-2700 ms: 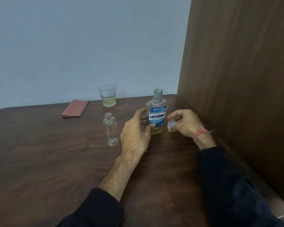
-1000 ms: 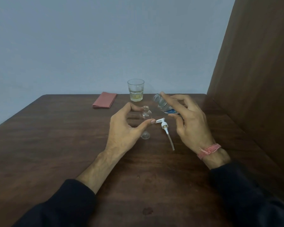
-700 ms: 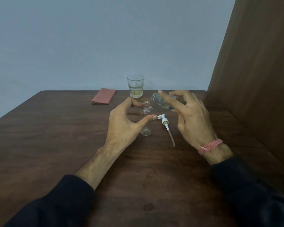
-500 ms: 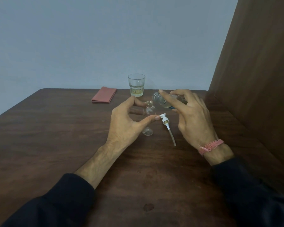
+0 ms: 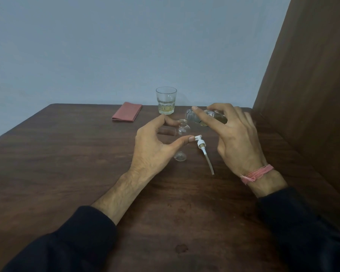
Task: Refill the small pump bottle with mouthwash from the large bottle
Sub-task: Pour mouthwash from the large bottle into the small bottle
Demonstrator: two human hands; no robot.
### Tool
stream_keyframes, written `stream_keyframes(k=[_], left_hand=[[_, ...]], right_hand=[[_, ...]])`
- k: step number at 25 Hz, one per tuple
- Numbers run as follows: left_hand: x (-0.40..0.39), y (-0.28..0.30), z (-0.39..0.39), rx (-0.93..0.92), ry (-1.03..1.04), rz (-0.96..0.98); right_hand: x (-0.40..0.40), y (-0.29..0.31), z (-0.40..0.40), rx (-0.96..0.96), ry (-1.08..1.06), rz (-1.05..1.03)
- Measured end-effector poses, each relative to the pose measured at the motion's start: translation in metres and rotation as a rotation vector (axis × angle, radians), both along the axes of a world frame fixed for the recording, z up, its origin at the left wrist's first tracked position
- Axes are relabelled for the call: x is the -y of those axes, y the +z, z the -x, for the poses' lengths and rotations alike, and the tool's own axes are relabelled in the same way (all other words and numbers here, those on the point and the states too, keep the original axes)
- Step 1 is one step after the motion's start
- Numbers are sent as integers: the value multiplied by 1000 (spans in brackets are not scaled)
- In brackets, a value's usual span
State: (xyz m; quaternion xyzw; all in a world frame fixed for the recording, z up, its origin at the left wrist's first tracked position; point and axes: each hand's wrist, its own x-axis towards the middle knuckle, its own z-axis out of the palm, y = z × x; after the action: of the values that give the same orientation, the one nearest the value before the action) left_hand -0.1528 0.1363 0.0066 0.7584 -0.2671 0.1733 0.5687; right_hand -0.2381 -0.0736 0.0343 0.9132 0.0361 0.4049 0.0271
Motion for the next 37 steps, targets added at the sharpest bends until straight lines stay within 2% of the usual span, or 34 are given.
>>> stream_keyframes(k=[37], left_hand=[[0,-1,-1,-23,-37,21]], right_hand=[[-5,8,4,48,-64,102]])
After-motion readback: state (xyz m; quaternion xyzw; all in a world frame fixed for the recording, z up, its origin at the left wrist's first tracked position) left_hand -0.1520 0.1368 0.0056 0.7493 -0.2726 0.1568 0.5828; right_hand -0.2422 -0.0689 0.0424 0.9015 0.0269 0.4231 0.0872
